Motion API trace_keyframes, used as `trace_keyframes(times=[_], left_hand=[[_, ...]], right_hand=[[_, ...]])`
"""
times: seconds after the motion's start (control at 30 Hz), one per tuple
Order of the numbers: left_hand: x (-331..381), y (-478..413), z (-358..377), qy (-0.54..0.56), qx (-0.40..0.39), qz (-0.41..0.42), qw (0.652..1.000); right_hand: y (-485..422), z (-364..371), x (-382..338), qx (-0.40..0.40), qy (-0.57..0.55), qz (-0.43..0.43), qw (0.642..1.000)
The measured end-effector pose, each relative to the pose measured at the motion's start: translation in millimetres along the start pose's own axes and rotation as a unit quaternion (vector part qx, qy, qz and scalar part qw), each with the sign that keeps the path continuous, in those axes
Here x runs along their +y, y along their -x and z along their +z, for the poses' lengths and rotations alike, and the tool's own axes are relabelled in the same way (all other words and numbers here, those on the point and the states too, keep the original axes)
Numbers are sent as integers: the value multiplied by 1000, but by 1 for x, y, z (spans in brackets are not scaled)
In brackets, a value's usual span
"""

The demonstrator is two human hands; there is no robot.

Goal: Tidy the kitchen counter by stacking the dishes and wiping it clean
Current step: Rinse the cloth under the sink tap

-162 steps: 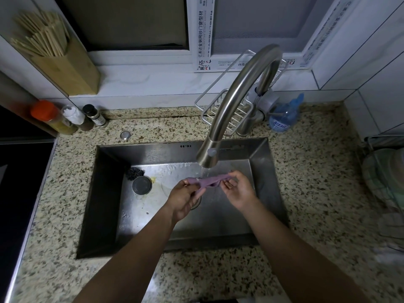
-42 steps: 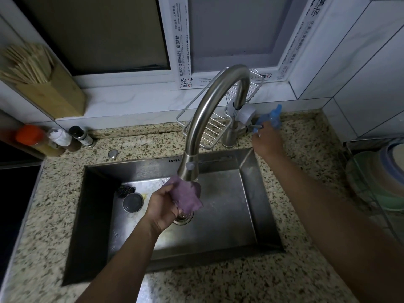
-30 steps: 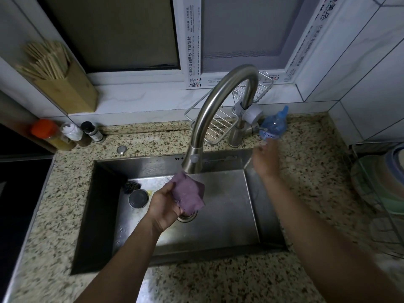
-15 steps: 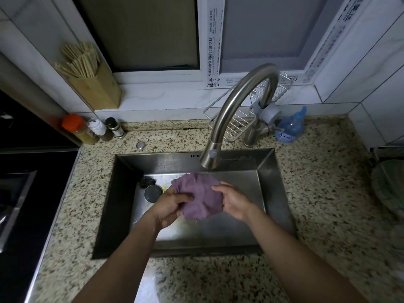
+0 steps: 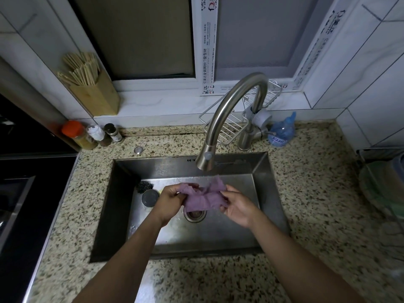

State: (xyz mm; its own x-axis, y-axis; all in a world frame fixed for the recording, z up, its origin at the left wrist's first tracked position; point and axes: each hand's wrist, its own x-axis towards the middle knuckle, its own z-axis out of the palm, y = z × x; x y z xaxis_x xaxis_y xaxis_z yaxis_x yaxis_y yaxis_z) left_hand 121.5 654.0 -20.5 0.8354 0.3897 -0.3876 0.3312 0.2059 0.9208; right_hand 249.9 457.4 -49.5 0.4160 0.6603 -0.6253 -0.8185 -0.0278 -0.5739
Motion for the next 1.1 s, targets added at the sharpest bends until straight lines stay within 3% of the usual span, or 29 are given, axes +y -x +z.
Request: trace_keyframes(times=[0.1,0.23,0.33,0.5,0.7,0.9,1.1], left_hand=[[8,1,1,-79,-18,48,996],[8,11,7,-96,-41,77,992],[4,12,14,-100,5,100,990],[-7,6,21,-27,87,4,996],[-21,5,19,59,20,-167,984],[-18,9,40,6,33,-172,985],[-22,4,59,-36,81,-199,976]], right_hand=[[4,-5,-7,11,42,-8,999],[1,3,-10,45,239,-40,969],[-2,6,-7,49,306,-110,944],[1,11,-6,76,278,-107,952],[7,5,-4,102,365,-123,917],[5,9,6,136,347,-106,922],[-6,10,24,209,400,-78,889]])
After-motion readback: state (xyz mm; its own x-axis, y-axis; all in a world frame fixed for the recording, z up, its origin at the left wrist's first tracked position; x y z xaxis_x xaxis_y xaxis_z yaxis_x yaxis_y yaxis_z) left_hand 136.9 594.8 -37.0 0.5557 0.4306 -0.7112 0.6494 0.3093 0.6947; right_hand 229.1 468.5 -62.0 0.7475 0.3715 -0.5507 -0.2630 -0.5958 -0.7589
